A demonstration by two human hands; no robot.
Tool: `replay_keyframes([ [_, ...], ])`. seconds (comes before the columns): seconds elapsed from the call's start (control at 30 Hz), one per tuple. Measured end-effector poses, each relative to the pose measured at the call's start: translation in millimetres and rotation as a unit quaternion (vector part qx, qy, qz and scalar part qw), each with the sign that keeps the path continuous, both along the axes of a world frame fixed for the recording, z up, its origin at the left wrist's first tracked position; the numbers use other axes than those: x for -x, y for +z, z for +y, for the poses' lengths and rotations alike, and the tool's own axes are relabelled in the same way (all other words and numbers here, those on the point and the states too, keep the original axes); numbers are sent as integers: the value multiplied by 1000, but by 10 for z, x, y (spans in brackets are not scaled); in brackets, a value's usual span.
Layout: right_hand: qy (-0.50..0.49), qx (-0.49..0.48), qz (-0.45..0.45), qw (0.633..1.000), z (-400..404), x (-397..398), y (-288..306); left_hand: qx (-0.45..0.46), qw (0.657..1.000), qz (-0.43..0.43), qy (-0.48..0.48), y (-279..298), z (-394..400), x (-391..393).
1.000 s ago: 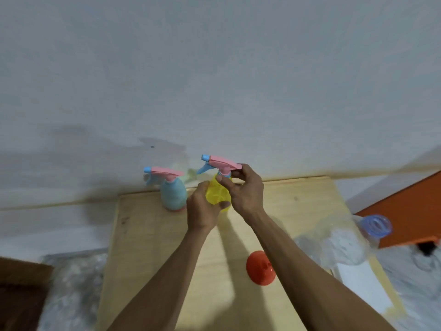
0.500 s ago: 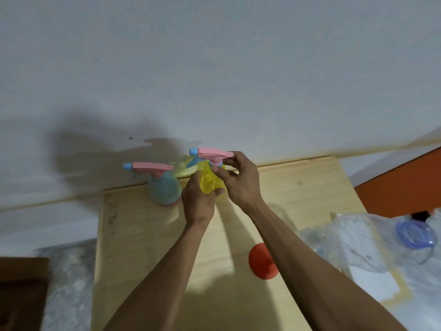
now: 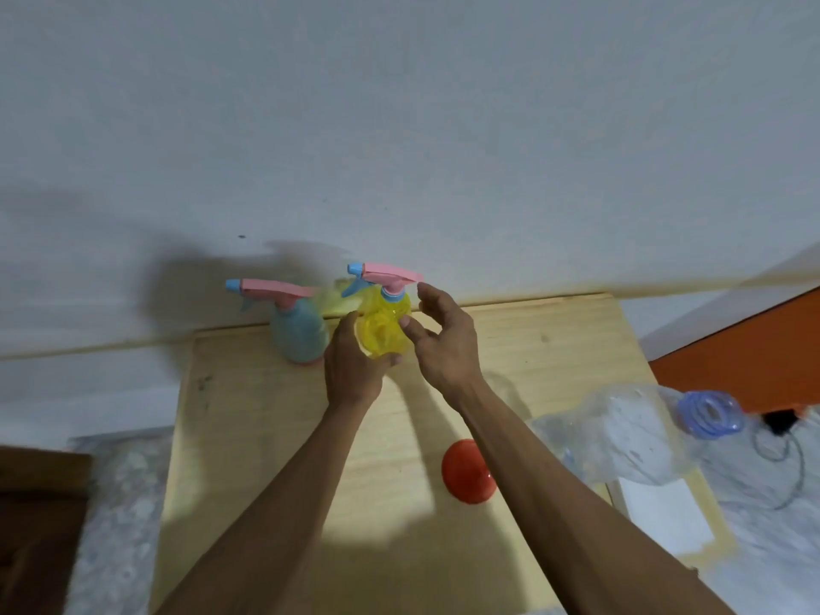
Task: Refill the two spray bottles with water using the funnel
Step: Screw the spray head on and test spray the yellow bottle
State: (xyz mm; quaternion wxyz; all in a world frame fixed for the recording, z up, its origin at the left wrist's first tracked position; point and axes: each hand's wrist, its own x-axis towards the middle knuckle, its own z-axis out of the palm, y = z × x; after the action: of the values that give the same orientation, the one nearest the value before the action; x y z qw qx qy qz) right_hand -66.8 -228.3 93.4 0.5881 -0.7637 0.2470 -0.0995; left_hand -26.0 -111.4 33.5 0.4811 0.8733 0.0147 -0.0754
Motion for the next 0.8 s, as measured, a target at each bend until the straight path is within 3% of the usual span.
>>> replay_keyframes([
  [0.37,81,-61,-62,993,-25,1212,408,-32,998,-22,39,328,159,1160],
  [0.6,145,-68,6,987,-767,2611,476,11,995,-55,79,541,-343,2063],
  [0.7,91,-19,69,993,-1278,2915,201,76,991,-85,68,715,-669,2339],
  [0.8,42,96,126,987,-1724,2953,-150,143,984,-107,-13,956,-976,2527],
])
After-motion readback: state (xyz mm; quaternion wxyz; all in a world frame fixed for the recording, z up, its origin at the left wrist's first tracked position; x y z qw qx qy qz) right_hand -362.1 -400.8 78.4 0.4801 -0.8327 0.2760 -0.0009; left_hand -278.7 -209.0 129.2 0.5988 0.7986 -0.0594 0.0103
